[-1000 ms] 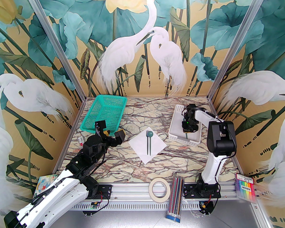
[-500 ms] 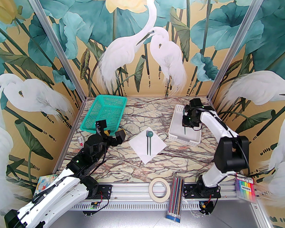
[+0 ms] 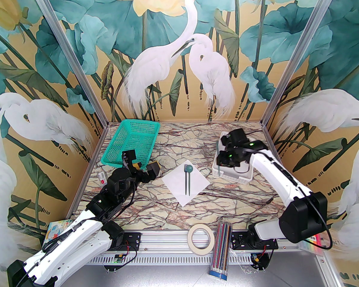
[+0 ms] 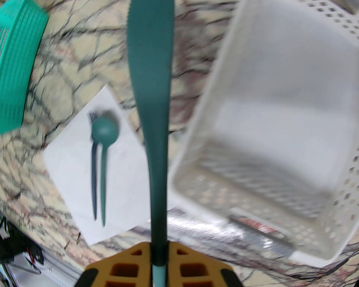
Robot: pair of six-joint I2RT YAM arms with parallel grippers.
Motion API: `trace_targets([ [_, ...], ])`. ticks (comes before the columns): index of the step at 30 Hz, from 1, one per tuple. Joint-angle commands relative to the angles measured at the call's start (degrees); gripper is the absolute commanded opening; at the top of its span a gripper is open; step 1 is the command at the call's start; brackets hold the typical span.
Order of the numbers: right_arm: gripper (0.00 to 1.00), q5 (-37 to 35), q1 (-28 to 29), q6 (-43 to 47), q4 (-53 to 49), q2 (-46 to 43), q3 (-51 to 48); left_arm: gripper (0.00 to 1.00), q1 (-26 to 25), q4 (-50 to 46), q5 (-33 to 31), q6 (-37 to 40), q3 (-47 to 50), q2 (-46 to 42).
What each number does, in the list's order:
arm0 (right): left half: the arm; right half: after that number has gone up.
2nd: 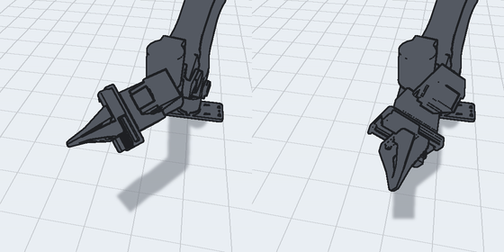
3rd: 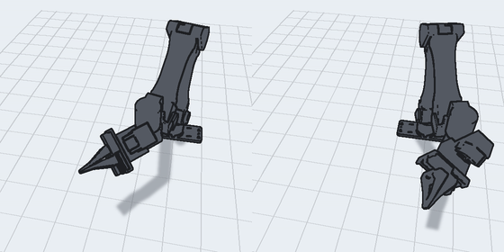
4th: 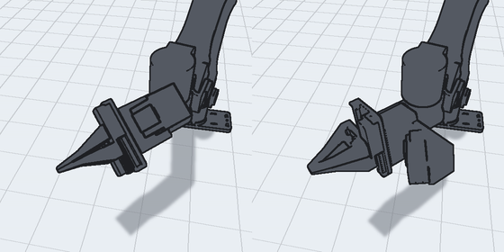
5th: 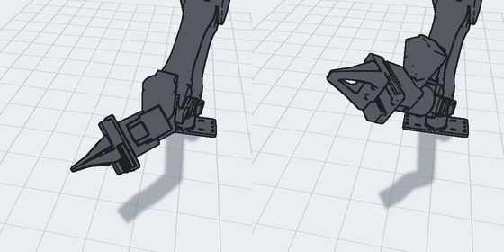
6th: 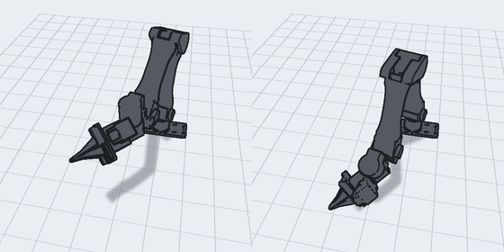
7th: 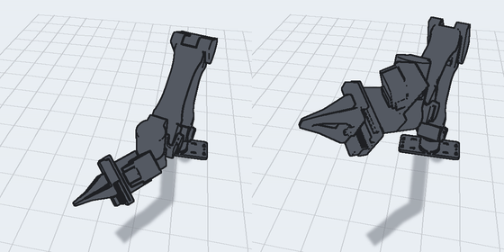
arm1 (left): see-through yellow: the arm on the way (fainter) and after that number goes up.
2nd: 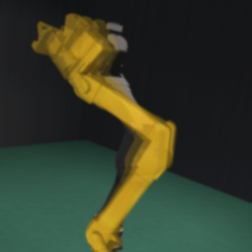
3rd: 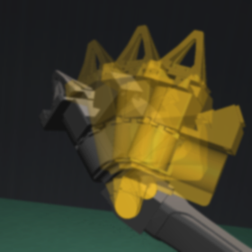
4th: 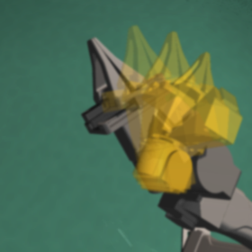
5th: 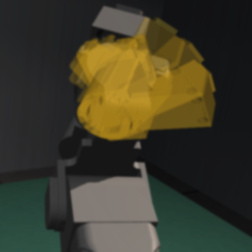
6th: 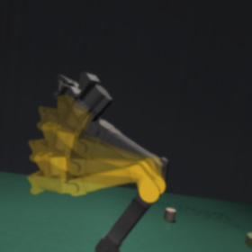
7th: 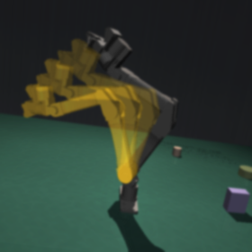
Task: Place the utensils on the paper napkin and roll it up
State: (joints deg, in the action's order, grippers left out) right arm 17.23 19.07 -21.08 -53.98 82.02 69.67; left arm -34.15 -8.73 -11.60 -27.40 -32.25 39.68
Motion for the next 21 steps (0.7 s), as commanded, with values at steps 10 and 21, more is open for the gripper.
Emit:
trace_targets([
  [10, 0.14, 3.36, 13.21, -13.04, 9.97, 5.29, -2.16, 0.99, 0.0, 1.42, 0.43, -1.36, 1.92, -2.58],
  [21, 0.13, 1.96, 18.99, -20.8, 17.13, 13.89, -1.77, 0.99, 0.05, 1.08, 2.01, 0.54, 1.58, -2.8],
])
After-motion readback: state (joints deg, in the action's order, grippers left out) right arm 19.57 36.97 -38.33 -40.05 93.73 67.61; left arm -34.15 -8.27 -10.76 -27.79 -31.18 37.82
